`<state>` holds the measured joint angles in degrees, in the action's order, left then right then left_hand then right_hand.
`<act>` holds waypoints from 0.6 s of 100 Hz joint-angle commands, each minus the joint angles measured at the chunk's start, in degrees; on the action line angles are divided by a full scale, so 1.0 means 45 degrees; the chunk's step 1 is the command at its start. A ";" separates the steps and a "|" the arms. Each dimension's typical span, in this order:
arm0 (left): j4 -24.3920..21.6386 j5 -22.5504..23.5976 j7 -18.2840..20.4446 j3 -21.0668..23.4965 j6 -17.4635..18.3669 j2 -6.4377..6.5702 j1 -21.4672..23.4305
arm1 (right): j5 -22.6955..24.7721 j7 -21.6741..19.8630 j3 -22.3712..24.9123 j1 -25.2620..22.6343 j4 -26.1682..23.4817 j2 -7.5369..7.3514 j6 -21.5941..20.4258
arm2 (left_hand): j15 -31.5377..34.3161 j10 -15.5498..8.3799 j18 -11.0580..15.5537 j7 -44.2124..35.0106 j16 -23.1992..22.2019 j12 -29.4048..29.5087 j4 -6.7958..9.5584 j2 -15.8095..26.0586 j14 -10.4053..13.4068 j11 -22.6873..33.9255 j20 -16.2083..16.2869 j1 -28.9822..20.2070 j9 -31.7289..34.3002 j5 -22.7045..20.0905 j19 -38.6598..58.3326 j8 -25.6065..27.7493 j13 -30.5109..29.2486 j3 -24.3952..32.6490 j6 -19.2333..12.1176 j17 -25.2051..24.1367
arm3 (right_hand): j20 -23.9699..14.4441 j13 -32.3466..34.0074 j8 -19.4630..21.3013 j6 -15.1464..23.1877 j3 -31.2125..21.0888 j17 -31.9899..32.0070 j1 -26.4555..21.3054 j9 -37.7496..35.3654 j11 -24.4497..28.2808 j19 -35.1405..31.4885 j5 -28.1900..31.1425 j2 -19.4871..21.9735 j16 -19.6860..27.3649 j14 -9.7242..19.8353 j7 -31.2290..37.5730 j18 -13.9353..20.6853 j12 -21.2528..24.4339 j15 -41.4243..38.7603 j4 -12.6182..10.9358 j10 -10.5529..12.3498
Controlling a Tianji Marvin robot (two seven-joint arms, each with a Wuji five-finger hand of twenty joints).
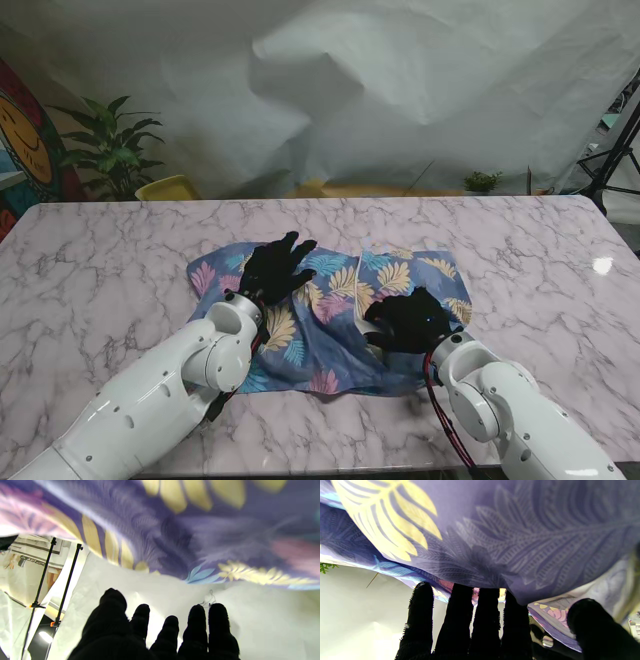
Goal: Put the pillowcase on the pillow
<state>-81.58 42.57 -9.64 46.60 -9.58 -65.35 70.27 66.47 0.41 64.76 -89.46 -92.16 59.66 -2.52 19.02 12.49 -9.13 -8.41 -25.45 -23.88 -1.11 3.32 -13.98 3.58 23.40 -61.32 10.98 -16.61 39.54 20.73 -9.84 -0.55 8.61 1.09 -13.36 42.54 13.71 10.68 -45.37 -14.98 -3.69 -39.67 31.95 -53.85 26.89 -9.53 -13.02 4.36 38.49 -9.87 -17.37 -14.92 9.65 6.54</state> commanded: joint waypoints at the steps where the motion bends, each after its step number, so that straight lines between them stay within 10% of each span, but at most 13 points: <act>1: 0.0212 0.0094 0.0014 -0.0136 0.0500 -0.0209 -0.0522 | 0.0074 -0.0051 -0.0031 -0.0129 0.0061 -0.0082 -0.0003 | -0.0334 -0.0162 0.0223 -0.0157 -0.0062 0.0153 0.0087 -0.0331 0.0157 -0.0195 -0.0092 -0.1212 -0.0177 -0.0151 -0.0499 0.0075 0.0596 0.0300 -0.0811 -0.0408 | -0.0150 0.0526 0.0322 0.0722 -0.0406 0.0049 -0.0063 -0.0263 -0.0074 -0.0125 0.0477 -0.0150 -0.0288 0.0310 0.0454 0.0138 -0.0103 -0.0115 -0.0326 0.0284; 21: 0.1971 0.0311 -0.0114 -0.1402 0.4722 -0.0158 -0.2233 | -0.0264 0.0037 -0.0189 0.0141 0.0451 -0.0049 0.0066 | -0.1351 -0.0577 0.0448 -0.0117 0.0540 0.0199 -0.0003 -0.1729 0.0529 -0.0314 -0.0631 -0.2745 -0.1085 0.0549 -0.1924 -0.0721 0.1262 0.0831 -0.1724 -0.0878 | -0.0157 0.0592 0.0340 0.0699 -0.0484 0.0031 -0.0059 -0.0281 -0.0073 -0.0129 0.0482 -0.0120 -0.0327 0.0342 0.0455 0.0159 -0.0112 -0.0111 -0.0324 0.0290; 25: 0.2294 0.0121 0.0027 -0.1634 0.5489 -0.0175 -0.2514 | -0.0313 0.0059 -0.0207 0.0185 0.0530 -0.0044 0.0080 | -0.1208 -0.0605 0.0513 -0.0004 0.0316 0.0408 -0.0307 -0.2623 0.0632 -0.0332 -0.0578 -0.1123 -0.1123 0.0959 -0.1829 -0.1655 0.1223 0.3865 -0.1729 -0.0755 | -0.0162 0.0610 0.0347 0.0715 -0.0504 0.0017 -0.0069 -0.0294 -0.0055 -0.0138 0.0494 -0.0124 -0.0338 0.0360 0.0464 0.0167 -0.0121 -0.0120 -0.0326 0.0274; 32: 0.2922 -0.0689 0.0210 -0.1983 0.6631 -0.0332 -0.2860 | -0.0360 0.0081 -0.0212 0.0210 0.0613 -0.0040 0.0124 | -0.0535 -0.0751 0.0617 0.0123 0.0059 0.0559 -0.0451 -0.3356 0.0820 -0.0370 -0.0346 -0.0591 -0.1099 0.1364 -0.1522 -0.2089 0.1057 0.5449 -0.1895 -0.0441 | -0.0167 0.0629 0.0356 0.0713 -0.0546 0.0012 -0.0083 -0.0318 -0.0039 -0.0147 0.0498 -0.0144 -0.0351 0.0352 0.0473 0.0158 -0.0129 -0.0128 -0.0330 0.0287; 60: 0.2440 -0.2192 0.3125 -0.2161 0.7408 0.0118 -0.3070 | -0.0239 0.0032 -0.0111 0.0207 0.0757 -0.0050 0.0452 | 0.0188 -0.0984 0.0815 -0.1902 -0.0519 -0.0325 -0.0707 -0.4120 0.1228 -0.0322 0.0455 -0.0029 -0.1081 -0.0094 -0.0942 -0.1828 0.0660 0.8250 -0.2874 -0.0281 | -0.0182 0.0672 0.0383 0.0711 -0.0774 -0.0006 -0.0309 -0.0369 -0.0026 -0.0166 0.0532 -0.0096 -0.0377 0.0392 0.0496 0.0173 -0.0137 -0.0130 -0.0357 0.0287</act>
<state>-68.62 33.40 2.52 36.59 24.35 -66.12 56.11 65.06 1.17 64.07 -88.29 -89.65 59.54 -1.30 20.12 8.86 -6.69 -14.87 -27.64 -26.05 -2.43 -15.27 -9.75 3.54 24.87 -62.39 8.68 -15.12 36.48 11.47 -9.20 34.12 -1.54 1.26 -13.57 43.23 13.90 12.82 -46.77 -15.10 -3.69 -40.37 31.94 -53.87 26.88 -9.54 -13.58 6.51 38.49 -9.86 -17.44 -14.85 9.65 8.13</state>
